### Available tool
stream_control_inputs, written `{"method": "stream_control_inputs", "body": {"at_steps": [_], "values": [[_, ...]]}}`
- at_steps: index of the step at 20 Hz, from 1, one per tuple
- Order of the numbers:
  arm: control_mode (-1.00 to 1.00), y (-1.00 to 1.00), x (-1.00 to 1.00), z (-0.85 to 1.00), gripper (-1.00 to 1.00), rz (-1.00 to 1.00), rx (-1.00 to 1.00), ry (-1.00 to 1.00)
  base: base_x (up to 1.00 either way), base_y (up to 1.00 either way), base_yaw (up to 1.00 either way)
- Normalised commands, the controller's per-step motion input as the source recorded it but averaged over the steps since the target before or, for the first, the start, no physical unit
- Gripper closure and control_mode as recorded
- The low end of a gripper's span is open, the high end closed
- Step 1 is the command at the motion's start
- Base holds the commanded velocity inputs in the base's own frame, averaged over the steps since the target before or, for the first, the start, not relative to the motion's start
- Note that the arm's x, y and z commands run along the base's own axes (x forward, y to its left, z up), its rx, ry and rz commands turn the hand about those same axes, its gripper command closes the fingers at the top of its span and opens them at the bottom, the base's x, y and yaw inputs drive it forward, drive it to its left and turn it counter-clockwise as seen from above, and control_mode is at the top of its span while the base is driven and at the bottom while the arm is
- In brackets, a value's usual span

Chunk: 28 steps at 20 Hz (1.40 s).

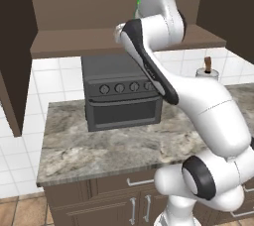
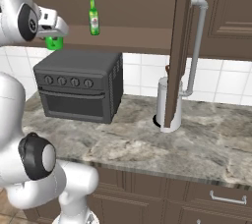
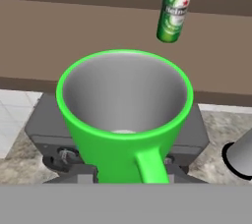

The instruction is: Open the cabinet directly in front. Then move the beer and the mug to the dining counter with the candle on it.

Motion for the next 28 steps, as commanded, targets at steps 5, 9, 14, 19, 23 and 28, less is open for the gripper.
{"method": "stream_control_inputs", "body": {"at_steps": [5,9,14,19,23,28], "values": [[-1.00,-0.27,-0.53,0.22,1.00,0.18,0.00,0.00,0.00,0.00,0.00],[-1.00,-0.29,-0.68,0.22,1.00,0.18,0.00,0.00,0.00,0.00,0.00],[-1.00,-0.15,-0.75,0.03,1.00,0.22,0.00,0.00,0.00,0.00,0.00],[-1.00,-0.05,-0.86,0.00,1.00,0.27,0.00,0.00,0.00,0.00,0.00],[-1.00,-0.09,-0.86,0.00,1.00,0.30,0.00,0.00,0.00,0.00,0.00],[-1.00,-0.06,-0.74,-0.10,1.00,0.35,0.00,0.00,0.00,0.00,0.00]]}}
